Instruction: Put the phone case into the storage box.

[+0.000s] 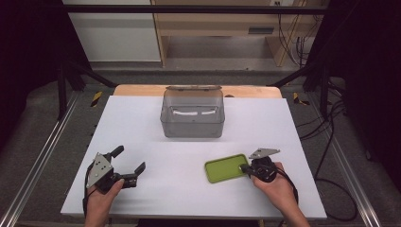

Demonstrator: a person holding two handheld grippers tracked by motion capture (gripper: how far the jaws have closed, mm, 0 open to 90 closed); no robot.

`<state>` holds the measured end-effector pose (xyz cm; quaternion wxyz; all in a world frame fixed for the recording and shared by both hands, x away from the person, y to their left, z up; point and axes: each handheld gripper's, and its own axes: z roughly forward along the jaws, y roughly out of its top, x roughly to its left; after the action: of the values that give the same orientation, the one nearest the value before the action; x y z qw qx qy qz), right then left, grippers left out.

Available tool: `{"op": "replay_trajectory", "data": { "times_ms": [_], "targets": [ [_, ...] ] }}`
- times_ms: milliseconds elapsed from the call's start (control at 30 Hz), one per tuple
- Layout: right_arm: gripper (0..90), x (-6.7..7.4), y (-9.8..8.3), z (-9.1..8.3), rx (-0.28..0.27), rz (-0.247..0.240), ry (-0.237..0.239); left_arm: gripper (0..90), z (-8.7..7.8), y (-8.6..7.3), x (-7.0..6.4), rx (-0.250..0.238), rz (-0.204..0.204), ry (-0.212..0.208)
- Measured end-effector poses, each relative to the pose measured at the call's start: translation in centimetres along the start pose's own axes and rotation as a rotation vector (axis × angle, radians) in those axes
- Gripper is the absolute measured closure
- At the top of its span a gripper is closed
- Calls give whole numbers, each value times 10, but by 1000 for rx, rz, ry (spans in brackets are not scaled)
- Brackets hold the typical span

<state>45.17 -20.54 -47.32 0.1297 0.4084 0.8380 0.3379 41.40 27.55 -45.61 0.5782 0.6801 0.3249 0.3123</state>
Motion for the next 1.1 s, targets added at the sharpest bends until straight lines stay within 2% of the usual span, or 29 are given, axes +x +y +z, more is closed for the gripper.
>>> {"op": "replay_trajectory", "data": {
  "times_ms": [200, 267, 1100],
  "targets": [
    [900, 1, -1, -1, -2, 12, 3, 6, 1, 0, -3, 12, 14, -6],
    [900, 1, -2, -1, -4, 0, 1, 6, 2, 0, -4, 16, 18, -8],
    [900, 6, -3, -1, -9, 3, 13, 7, 3, 0, -5, 23, 18, -18]
  ]
}}
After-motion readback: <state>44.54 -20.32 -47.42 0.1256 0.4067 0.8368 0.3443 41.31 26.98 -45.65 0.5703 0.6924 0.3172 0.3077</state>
